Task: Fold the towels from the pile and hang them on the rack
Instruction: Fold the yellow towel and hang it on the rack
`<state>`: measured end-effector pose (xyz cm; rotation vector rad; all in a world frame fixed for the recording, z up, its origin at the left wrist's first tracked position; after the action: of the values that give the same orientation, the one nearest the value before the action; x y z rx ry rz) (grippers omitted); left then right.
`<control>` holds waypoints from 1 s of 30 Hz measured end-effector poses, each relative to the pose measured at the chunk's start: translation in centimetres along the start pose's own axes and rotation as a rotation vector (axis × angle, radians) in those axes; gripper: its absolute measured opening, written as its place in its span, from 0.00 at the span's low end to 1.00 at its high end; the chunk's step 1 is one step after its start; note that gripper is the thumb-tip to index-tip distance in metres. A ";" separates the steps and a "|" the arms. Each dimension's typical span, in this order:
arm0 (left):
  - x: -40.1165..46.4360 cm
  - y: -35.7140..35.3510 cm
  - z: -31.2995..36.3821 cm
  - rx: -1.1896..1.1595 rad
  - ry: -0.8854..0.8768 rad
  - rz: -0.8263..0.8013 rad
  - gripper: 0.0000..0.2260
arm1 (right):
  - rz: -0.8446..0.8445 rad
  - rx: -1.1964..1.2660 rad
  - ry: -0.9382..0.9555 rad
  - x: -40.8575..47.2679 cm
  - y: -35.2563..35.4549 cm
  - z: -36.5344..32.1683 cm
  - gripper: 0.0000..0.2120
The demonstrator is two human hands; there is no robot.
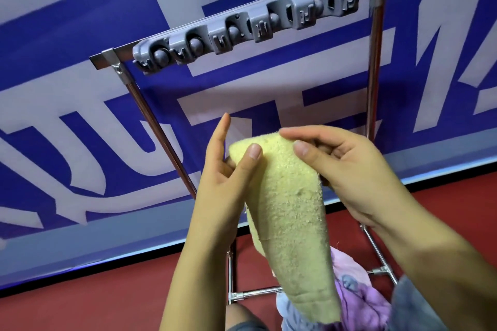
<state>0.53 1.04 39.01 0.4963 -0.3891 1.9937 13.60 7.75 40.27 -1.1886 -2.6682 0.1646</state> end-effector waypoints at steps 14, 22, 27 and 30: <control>0.3 -0.7 0.9 -0.055 -0.050 0.014 0.30 | -0.146 -0.194 -0.060 -0.1 -0.2 0.5 0.21; 0.6 0.2 1.7 -0.032 -0.109 0.076 0.29 | -0.172 -0.097 0.015 -0.1 -0.7 0.1 0.16; 0.5 0.8 1.6 -0.028 -0.082 0.084 0.31 | -0.115 -0.183 0.099 -0.3 -1.3 -0.6 0.18; 0.0 0.4 1.1 -0.008 -0.060 0.046 0.34 | -0.072 -0.154 0.125 0.0 -0.9 -1.1 0.14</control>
<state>0.37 0.33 39.91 0.5473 -0.4489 2.0239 13.20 7.12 41.54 -1.1036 -2.6484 -0.1250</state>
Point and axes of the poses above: each hand's wrist, its own x-axis towards the middle knuckle, its own y-axis out of the back of the hand, z = x × y, the point moved 10 cm from there along x, towards the middle knuckle, and after that the axes turned 15 degrees about -y, right-handed, at the moved point
